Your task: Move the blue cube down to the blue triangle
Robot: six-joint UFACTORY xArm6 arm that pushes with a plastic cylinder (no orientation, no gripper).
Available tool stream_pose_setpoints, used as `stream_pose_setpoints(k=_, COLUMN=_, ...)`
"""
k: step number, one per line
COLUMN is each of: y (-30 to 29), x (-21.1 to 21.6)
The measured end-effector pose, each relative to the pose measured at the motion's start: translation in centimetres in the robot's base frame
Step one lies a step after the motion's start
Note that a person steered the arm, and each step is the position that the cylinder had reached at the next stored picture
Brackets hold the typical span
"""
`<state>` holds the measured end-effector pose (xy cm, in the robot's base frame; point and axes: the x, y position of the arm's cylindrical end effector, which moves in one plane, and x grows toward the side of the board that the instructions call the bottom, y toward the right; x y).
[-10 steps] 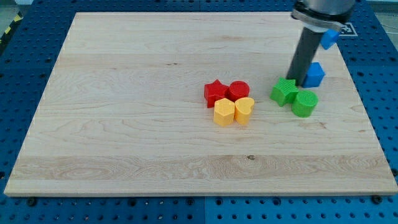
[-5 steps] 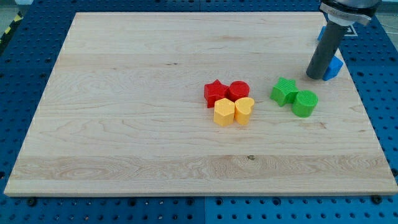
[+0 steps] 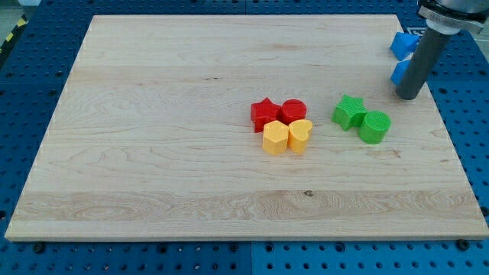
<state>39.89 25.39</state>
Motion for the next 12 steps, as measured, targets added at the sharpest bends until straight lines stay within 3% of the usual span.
stream_pose_setpoints(k=6, y=1.5, x=-2.6)
stream_pose_setpoints(k=9, y=-3.1, x=-2.6)
stream_pose_setpoints(k=12, y=-2.3, x=-4.1)
